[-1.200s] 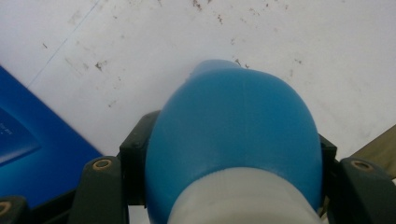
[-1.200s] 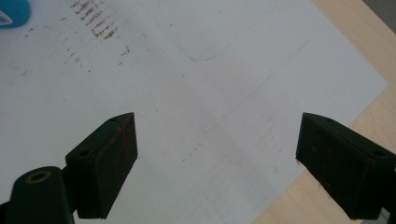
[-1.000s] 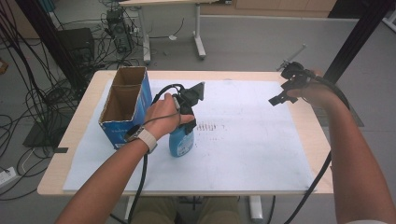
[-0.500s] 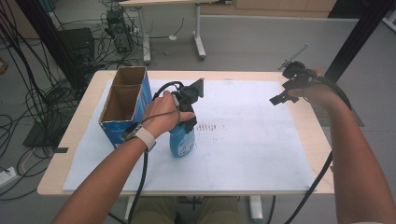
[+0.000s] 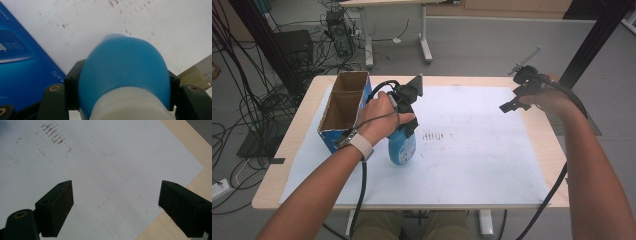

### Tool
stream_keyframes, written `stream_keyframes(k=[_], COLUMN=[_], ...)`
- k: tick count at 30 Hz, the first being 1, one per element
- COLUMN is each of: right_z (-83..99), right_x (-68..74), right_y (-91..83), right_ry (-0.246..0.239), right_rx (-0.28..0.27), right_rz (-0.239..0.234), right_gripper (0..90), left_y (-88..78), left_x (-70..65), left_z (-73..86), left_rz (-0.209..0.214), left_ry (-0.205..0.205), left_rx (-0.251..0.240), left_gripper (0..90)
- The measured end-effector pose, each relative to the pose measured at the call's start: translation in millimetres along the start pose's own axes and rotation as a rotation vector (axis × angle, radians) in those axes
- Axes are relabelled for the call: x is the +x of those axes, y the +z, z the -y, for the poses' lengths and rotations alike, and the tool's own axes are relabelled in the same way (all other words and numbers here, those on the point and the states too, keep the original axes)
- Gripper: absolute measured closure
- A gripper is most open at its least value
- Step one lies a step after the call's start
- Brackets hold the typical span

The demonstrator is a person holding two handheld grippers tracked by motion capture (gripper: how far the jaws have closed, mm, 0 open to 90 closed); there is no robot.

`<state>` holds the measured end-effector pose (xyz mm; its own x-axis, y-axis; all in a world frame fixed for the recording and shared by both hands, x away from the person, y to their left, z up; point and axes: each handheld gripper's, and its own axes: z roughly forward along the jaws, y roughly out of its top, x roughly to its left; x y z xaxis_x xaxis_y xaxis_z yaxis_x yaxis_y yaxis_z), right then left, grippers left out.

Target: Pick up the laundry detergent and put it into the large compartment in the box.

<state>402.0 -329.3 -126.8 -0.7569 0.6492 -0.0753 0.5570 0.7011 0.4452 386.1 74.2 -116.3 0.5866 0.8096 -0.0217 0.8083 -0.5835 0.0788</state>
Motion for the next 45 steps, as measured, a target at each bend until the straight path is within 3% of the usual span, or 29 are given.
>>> stream_keyframes(k=[3, 6, 24, 28, 36, 37, 45], right_z=[-0.8, -1.6, 2.1, 1.2, 0.6, 0.1, -1.1], right_x=[1.0, 2.9, 6.6, 6.7, 7.8, 8.4, 9.8], right_y=[-1.0, -2.8, -5.9, -5.8, -6.4, -6.3, -4.7], right_ry=[-0.004, -0.007, -0.015, -0.020, -0.017, -0.017, -0.030], right_rx=[-0.003, -0.007, -0.017, -0.018, -0.034, -0.034, -0.030], right_rz=[0.002, 0.002, 0.001, -0.001, -0.006, -0.006, -0.013], right_gripper=[12.8, 12.8, 12.8, 12.8, 12.8, 12.8, 12.8], left_y=[-6.9, -13.1, -42.2, -54.2, -68.2, -70.9, -101.1], left_x=[-0.1, 4.4, 4.3, -0.3, 1.3, 0.2, -0.4], left_z=[1.0, 2.0, 3.2, 1.9, 4.7, 2.8, 7.3], left_rz=[-0.009, -0.007, -0.025, -0.048, -0.036, -0.040, -0.064], left_ry=[-0.021, -0.071, -0.130, -0.151, -0.170, -0.162, -0.182], left_rx=[0.001, 0.006, -0.003, -0.005, -0.019, -0.007, -0.040], left_gripper=[38.2, 38.1, 38.0, 38.0, 37.9, 37.9, 37.7])
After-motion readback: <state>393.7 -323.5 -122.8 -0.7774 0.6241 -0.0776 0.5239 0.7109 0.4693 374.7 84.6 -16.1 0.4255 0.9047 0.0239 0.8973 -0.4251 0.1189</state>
